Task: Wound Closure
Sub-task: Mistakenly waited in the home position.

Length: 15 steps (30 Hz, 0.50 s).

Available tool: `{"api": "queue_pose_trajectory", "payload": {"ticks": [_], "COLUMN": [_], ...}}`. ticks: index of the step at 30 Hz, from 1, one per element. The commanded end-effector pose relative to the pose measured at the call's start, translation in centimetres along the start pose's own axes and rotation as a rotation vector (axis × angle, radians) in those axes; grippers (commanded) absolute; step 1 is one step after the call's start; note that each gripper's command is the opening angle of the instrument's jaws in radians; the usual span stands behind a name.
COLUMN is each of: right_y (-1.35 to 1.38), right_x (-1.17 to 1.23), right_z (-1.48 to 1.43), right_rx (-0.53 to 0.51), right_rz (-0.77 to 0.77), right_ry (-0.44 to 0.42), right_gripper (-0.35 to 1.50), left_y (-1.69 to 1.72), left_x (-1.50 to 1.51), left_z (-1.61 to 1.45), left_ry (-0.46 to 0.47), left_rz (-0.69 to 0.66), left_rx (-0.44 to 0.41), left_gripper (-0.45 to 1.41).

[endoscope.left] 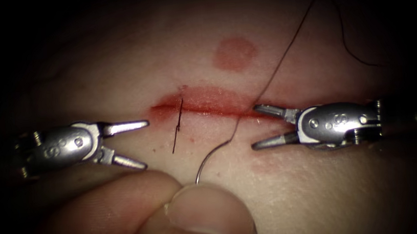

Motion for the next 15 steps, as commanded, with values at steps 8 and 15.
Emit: {"api": "queue_pose_trajectory", "payload": {"ticks": [8, 15], "right_y": [-0.04, -0.04], "right_x": [-0.03, -0.03], "right_z": [0.08, 0.08], "right_rx": [0.003, 0.003], "right_rz": [0.001, 0.001], "right_ry": [0.001, 0.001], "right_gripper": [1.33, 1.33], "left_y": [0.00, 0.00], "left_x": [-0.06, -0.06], "left_z": [0.06, 0.06], "left_ry": [0.002, 0.002], "left_rz": [-0.001, -0.001], "left_rx": [-0.002, -0.002], "left_gripper": [0.62, 0.62]}}
